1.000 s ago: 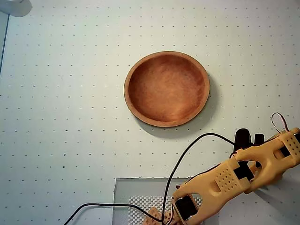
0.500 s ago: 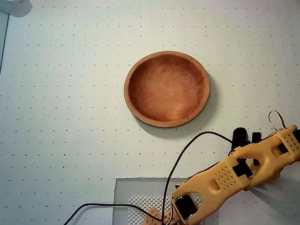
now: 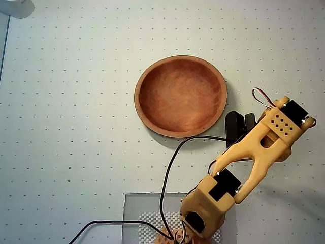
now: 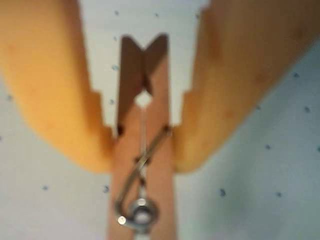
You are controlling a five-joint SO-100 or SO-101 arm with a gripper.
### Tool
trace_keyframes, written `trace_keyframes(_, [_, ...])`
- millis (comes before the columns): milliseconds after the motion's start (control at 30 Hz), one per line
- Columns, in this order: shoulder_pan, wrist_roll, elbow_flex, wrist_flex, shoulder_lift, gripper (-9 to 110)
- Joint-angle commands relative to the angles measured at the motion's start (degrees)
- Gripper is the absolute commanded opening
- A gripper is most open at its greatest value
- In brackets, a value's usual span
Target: Grasp a clothespin and put it in the bowl.
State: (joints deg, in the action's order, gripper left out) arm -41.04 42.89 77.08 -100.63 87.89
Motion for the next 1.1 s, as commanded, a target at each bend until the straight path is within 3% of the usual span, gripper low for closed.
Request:
trace_keyframes(0, [4.1, -0.3, -0.6, -2.0, 10.3, -3])
trace_keyframes(500, [17.7, 0.1, -0.8, -1.8, 22.4, -3])
trace_keyframes(933, [41.7, 0.3, -0.8, -1.7, 30.5, -2])
trace_keyframes(1067, [46.2, 5.2, -0.8, -1.5, 30.1, -2])
